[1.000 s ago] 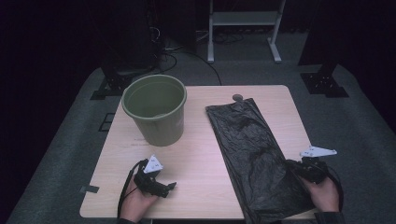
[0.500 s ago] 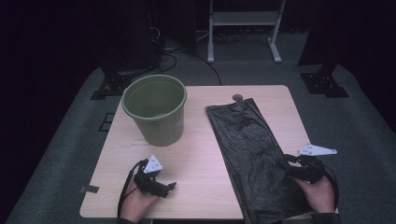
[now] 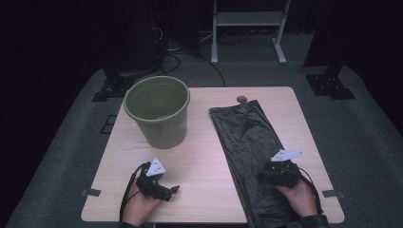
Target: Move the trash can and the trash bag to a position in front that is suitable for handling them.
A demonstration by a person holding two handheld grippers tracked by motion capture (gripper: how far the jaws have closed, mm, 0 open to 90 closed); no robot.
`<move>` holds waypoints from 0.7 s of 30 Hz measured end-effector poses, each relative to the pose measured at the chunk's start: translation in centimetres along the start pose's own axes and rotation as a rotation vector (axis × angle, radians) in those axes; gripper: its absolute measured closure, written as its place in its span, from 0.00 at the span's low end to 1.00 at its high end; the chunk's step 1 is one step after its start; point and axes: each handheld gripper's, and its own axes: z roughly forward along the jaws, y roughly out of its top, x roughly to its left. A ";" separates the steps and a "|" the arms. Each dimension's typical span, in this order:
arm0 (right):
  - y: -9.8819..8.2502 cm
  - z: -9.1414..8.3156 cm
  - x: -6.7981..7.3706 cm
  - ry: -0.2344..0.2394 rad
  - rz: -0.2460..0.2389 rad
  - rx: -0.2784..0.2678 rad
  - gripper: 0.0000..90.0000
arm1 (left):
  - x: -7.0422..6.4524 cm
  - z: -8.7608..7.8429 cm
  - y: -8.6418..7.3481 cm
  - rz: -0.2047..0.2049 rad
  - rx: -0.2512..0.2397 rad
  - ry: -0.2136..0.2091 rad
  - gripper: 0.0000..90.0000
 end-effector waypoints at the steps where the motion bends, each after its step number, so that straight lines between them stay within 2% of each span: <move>1: 0.0 0.0 0.0 0.001 -0.004 0.002 0.58 | 0.0 0.0 0.0 0.000 0.000 0.000 0.00; 2: 0.0 0.0 0.0 0.001 -0.004 0.002 0.58 | 0.0 0.0 0.0 0.000 0.000 0.000 0.00; 3: -0.1 -0.2 0.0 -0.004 0.003 -0.005 0.72 | 0.0 0.0 0.0 0.000 0.000 0.000 0.00; 4: -0.2 -0.3 -0.1 0.000 0.001 -0.008 0.79 | 0.0 0.0 0.0 0.000 0.000 0.000 0.00; 5: -0.2 -0.3 -0.1 -0.002 0.003 -0.007 0.86 | 0.0 0.0 0.0 0.000 0.000 0.000 0.00; 6: -0.2 -0.3 -0.1 -0.002 0.003 -0.007 0.86 | 0.0 0.0 0.0 0.000 0.000 0.000 0.00; 8: -0.2 -0.4 -0.2 0.012 -0.006 -0.005 0.99 | 0.0 0.0 0.0 0.000 0.000 0.000 0.00; 10: -0.2 -0.5 -0.1 0.001 -0.032 0.003 1.00 | 0.0 0.0 0.0 0.000 0.000 0.000 0.00; 13: -0.3 -0.7 -0.2 -0.015 -0.040 0.009 1.00 | 0.0 0.0 0.0 0.000 0.000 0.000 0.00; 19: -2.2 -2.5 -2.4 -0.070 0.014 0.013 0.99 | 0.0 0.0 0.0 0.000 0.000 0.000 0.00; 20: -2.8 -3.0 -3.1 -0.066 0.037 0.005 0.91 | 0.0 0.0 0.0 0.000 0.000 0.000 0.00; 21: -2.8 -3.0 -3.1 -0.066 0.037 0.005 0.91 | 0.0 0.0 0.0 0.000 0.000 0.000 0.00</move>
